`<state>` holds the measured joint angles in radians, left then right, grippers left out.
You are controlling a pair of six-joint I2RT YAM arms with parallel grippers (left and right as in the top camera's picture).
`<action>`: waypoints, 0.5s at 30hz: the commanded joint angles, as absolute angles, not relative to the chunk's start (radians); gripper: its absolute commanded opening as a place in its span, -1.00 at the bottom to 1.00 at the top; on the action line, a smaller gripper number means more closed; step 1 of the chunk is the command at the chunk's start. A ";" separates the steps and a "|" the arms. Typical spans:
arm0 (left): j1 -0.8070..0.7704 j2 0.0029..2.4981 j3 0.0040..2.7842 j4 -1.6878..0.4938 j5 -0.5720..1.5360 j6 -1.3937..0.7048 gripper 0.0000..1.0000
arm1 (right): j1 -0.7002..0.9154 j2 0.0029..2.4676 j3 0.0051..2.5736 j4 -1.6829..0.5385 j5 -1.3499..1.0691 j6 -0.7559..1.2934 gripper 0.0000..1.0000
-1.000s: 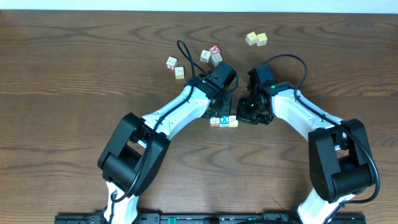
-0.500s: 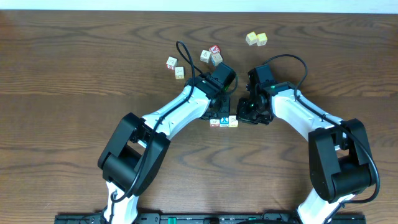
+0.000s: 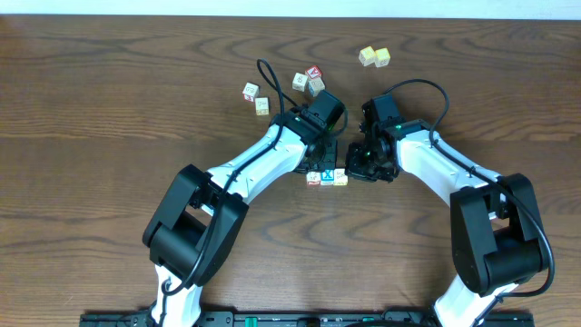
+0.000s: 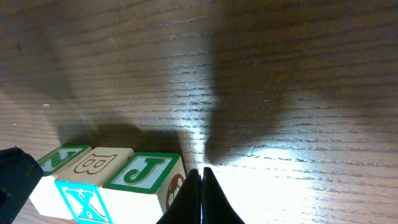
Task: Lift 3 blocks
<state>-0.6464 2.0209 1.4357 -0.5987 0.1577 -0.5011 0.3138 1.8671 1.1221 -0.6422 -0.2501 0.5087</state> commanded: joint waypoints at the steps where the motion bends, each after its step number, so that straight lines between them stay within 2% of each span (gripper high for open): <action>1: -0.609 1.954 1.477 -0.614 0.149 -0.510 -0.86 | 0.323 1.859 1.117 -0.644 -0.240 0.519 -0.97; 5: -0.552 1.848 1.484 -0.677 0.148 -0.517 -0.86 | 0.323 1.859 1.117 -0.647 -0.241 0.519 -0.98; 10: -0.480 1.800 1.474 -0.899 0.141 -0.552 -0.86 | 0.323 1.859 1.117 -0.646 -0.241 0.519 -0.98; 15: -0.485 1.818 1.368 -0.886 0.198 -0.559 -0.86 | 0.323 1.859 1.117 -0.643 -0.241 0.520 -0.98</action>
<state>-0.4751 1.7798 1.4460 -0.8989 0.1543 -0.5392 0.3138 1.8671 1.1221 -0.6445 -0.2497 0.5087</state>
